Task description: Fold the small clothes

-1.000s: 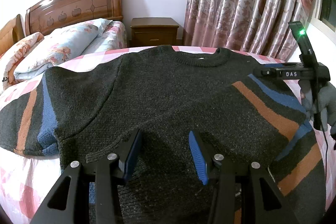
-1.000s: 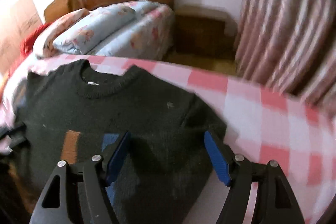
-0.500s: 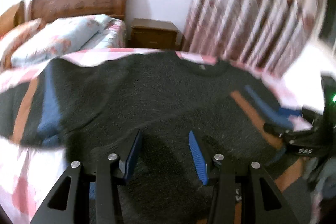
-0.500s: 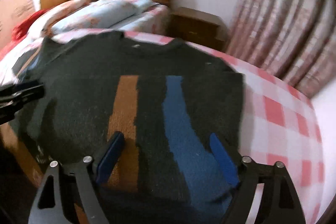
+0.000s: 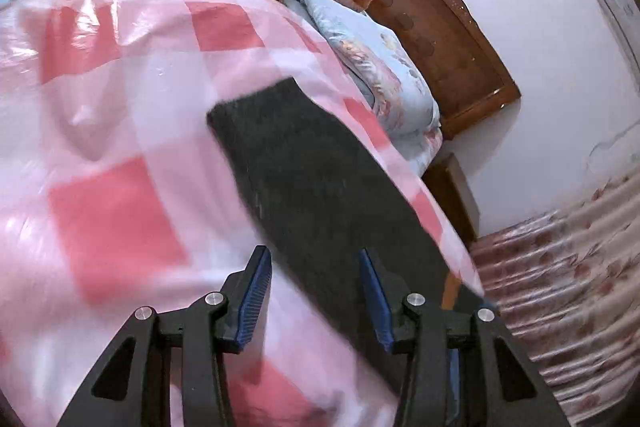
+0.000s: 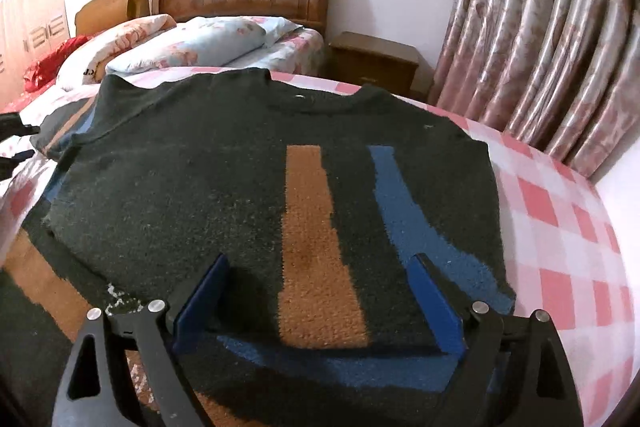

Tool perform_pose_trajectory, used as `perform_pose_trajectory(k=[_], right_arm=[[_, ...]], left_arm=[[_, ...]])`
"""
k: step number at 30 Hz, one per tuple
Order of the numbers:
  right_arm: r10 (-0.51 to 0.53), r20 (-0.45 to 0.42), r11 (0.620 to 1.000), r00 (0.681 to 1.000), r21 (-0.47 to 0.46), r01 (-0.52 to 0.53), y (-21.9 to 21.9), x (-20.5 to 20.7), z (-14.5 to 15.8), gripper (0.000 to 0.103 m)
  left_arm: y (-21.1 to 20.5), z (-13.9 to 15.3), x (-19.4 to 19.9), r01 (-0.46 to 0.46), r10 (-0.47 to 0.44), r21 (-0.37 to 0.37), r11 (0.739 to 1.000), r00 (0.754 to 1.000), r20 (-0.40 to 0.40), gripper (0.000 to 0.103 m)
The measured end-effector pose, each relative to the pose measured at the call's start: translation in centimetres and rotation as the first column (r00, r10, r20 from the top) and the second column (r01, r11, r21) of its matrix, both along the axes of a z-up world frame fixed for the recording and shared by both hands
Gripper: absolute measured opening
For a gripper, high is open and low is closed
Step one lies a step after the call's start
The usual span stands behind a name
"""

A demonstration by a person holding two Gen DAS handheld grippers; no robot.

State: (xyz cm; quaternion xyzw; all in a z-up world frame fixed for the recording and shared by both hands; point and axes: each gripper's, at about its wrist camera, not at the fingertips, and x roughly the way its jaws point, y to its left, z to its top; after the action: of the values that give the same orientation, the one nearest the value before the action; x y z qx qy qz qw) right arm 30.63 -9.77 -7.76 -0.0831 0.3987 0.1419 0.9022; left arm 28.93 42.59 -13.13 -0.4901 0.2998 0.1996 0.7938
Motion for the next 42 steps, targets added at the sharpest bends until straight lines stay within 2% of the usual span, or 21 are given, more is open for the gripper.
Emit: perform_pose_trajectory(k=[2, 3, 5, 9, 12, 15, 17, 18, 19, 21, 22, 24, 25, 27, 28, 30, 32, 33, 35, 39, 42], right_arm=[[0.0, 0.001, 1.0, 1.0, -0.006, 0.0, 0.0, -0.1, -0.1, 0.103], [0.0, 0.002, 1.0, 1.0, -0.008, 0.0, 0.0, -0.3, 0.0, 0.103], [0.0, 0.002, 1.0, 1.0, -0.004, 0.0, -0.2, -0.3, 0.0, 0.103], [-0.002, 0.001, 1.0, 1.0, 0.01, 0.002, -0.6, -0.7, 0.2, 0.103], [-0.002, 0.001, 1.0, 1.0, 0.019, 0.002, -0.8, -0.7, 0.2, 0.103], [-0.017, 0.009, 0.999, 1.0, 0.039, 0.016, -1.4, -0.6, 0.3, 0.103], [-0.04, 0.022, 0.997, 0.999, 0.071, 0.038, -2.2, -0.7, 0.6, 0.103], [-0.059, 0.032, 0.994, 0.998, 0.097, 0.055, -2.8, -0.7, 0.8, 0.103], [-0.08, 0.042, 0.989, 0.996, 0.129, 0.074, -3.5, -0.9, 1.0, 0.103], [-0.13, 0.068, 0.972, 0.989, 0.207, 0.114, -5.2, -1.3, 1.5, 0.103], [-0.154, 0.081, 0.96, 0.985, 0.247, 0.13, -6.0, -1.5, 1.7, 0.103], [-0.201, 0.102, 0.929, 0.974, 0.335, 0.157, -7.8, -2.1, 2.1, 0.103], [-0.224, 0.111, 0.911, 0.968, 0.377, 0.168, -8.5, -2.4, 2.2, 0.103], [-0.247, 0.107, 0.873, 0.963, 0.456, 0.174, -10.0, -2.6, 2.3, 0.103], [-0.258, 0.103, 0.86, 0.961, 0.476, 0.181, -10.5, -2.6, 2.3, 0.103], [-0.259, 0.098, 0.848, 0.961, 0.499, 0.178, -10.8, -2.5, 2.3, 0.103], [-0.244, 0.102, 0.852, 0.964, 0.497, 0.163, -10.5, -2.4, 2.4, 0.103], [-0.236, 0.098, 0.854, 0.967, 0.495, 0.158, -10.3, -2.3, 2.3, 0.103], [-0.224, 0.099, 0.852, 0.97, 0.502, 0.146, -10.3, -2.4, 2.2, 0.103], [-0.191, 0.099, 0.844, 0.977, 0.524, 0.112, -10.4, -2.7, 1.7, 0.103], [-0.162, 0.101, 0.851, 0.982, 0.518, 0.087, -9.9, -2.6, 1.6, 0.103]], left_arm=[[0.5, -0.5, 1.0, 0.01, -0.01, -0.018, 1.0, 0.999, 0.03, 0.045], [0.6, -0.6, 1.2, 0.015, -0.014, -0.014, 1.0, 0.999, 0.04, 0.04], [0.6, -0.8, 1.5, -0.001, 0.0, 0.015, 1.0, 1.0, 0.025, 0.014], [-0.2, 0.0, -0.2, -0.053, 0.048, 0.054, 0.997, 0.995, 0.087, 0.011], [-3.7, 4.3, -1.5, -0.035, 0.002, 0.168, 0.985, 0.981, 0.196, 0.01], [-11.2, 10.6, -2.4, 0.092, -0.211, 0.351, 0.932, 0.925, 0.317, 0.01], [-17.9, 13.9, -2.7, 0.221, -0.413, 0.485, 0.846, 0.847, 0.334, 0.01], [-22.4, 15.1, -2.8, 0.306, -0.536, 0.56, 0.77, 0.786, 0.308, 0.01], [-25.3, 15.4, -2.8, 0.361, -0.608, 0.599, 0.714, 0.745, 0.275, 0.01], [-31.9, 14.9, -2.8, 0.473, -0.74, 0.673, 0.568, 0.652, 0.166, 0.01], [-36.2, 13.5, -2.5, 0.534, -0.797, 0.708, 0.462, 0.6, 0.068, 0.01], [-40.2, 10.8, -1.4, 0.619, -0.839, 0.699, 0.358, 0.542, -0.05, 0.01], [-42.1, 8.9, -0.6, 0.677, -0.856, 0.665, 0.316, 0.506, -0.108, 0.01], [-44.2, 5.6, 0.9, 0.743, -0.854, 0.618, 0.257, 0.473, -0.215, 0.011], [-45.3, 4.5, 1.5, 0.782, -0.852, 0.586, 0.211, 0.441, -0.282, 0.011], [-45.5, 5.3, 1.9, 0.755, -0.836, 0.624, 0.2, 0.464, -0.294, 0.014], [-46.7, 5.0, 1.3, 0.757, -0.805, 0.641, 0.127, 0.457, -0.38, 0.016], [-46.8, 5.0, 1.0, 0.751, -0.796, 0.651, 0.112, 0.46, -0.393, 0.017], [-47.2, 5.3, -0.4, 0.719, -0.76, 0.69, 0.083, 0.494, -0.423, 0.017], [-46.2, 5.8, -3.1, 0.686, -0.724, 0.725, 0.063, 0.531, -0.44, 0.023], [-44.9, 5.4, -3.5, 0.718, -0.725, 0.693, 0.059, 0.508, -0.465, 0.023]])
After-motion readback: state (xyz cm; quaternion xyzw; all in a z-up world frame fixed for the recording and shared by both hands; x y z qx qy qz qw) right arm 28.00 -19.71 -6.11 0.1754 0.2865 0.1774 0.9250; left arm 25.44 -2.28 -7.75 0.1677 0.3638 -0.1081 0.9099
